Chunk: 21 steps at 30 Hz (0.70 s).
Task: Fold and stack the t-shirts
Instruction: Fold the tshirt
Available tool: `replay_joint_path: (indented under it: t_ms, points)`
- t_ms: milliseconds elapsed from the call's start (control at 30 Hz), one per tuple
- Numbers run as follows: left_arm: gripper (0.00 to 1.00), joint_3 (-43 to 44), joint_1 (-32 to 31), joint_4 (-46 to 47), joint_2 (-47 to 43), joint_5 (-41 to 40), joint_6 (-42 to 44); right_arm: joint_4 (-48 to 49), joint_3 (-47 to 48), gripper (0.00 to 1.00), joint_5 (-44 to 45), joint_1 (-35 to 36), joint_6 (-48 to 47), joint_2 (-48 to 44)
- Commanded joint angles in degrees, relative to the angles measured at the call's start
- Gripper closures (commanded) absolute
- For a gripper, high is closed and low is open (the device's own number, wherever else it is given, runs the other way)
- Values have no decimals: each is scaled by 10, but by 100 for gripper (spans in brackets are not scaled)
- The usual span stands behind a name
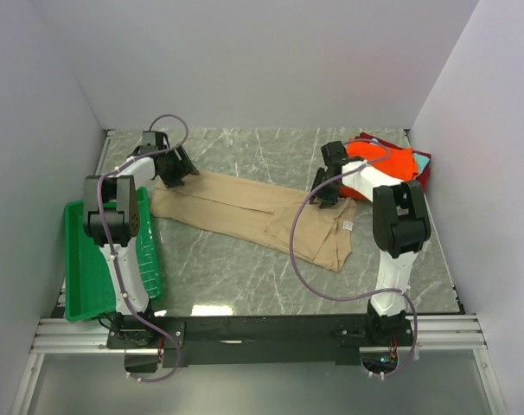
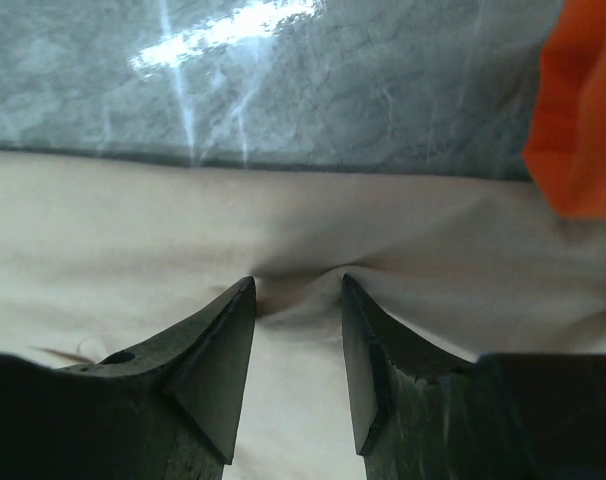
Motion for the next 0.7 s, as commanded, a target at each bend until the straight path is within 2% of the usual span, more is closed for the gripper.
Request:
replay_joint_path:
  t_ms: [0,333,667]
  points:
    - [27,-7,2,-3,15,-23,1,-6,33,53,-1,8,8,24]
    - [27,-6,31,-36,23,-57,13,-25,103,54,-18,22,6,97]
    - [27,-22,50,-47,14,-63,13,-82,269,54,-23,33,5,190]
